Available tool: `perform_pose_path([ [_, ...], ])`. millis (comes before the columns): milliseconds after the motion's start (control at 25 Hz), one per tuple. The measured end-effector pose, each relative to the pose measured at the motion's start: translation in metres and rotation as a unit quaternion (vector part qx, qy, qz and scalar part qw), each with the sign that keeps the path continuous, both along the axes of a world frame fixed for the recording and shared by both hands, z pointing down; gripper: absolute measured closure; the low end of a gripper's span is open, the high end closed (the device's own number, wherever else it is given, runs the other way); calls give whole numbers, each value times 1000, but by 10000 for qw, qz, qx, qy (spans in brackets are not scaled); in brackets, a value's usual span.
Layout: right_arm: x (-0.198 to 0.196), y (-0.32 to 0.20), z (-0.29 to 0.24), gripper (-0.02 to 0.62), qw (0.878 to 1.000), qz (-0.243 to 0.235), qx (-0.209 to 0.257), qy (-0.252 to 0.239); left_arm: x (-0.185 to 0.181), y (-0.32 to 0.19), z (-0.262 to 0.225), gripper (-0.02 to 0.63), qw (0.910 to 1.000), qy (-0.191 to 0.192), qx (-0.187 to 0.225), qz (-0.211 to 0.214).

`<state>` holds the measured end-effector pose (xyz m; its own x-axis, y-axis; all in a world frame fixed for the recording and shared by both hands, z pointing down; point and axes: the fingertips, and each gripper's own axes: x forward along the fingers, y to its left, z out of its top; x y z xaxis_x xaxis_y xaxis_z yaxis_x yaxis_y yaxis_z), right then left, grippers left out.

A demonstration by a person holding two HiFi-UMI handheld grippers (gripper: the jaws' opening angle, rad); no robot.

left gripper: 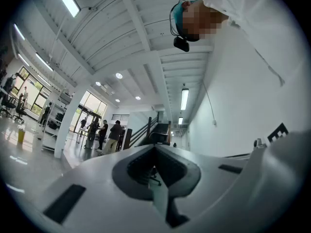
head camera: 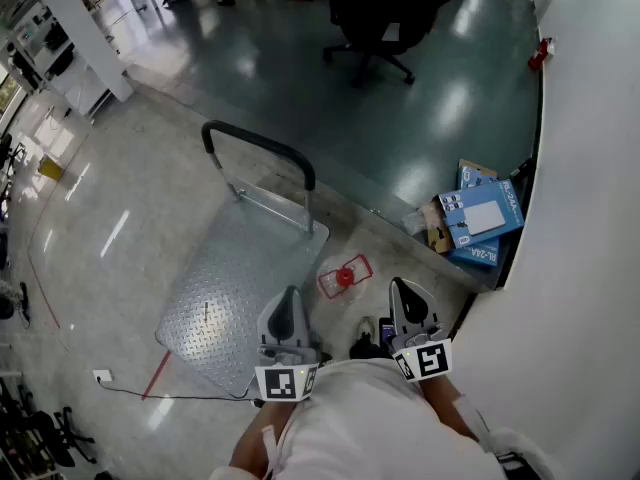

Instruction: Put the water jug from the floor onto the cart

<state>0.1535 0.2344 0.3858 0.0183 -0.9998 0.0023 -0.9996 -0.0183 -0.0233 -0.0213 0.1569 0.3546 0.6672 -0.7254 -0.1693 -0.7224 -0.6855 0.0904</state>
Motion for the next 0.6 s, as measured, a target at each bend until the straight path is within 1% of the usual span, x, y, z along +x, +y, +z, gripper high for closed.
perform_pose_path([
  [520,-4,-8,0,584,9999,-91,32,-64,-3,-6,2,603,10000,-33,14,-12],
  [600,-2,-13,7,584,9999,-92,-81,-91,-2,-7,2,603,10000,-40,24,-7],
])
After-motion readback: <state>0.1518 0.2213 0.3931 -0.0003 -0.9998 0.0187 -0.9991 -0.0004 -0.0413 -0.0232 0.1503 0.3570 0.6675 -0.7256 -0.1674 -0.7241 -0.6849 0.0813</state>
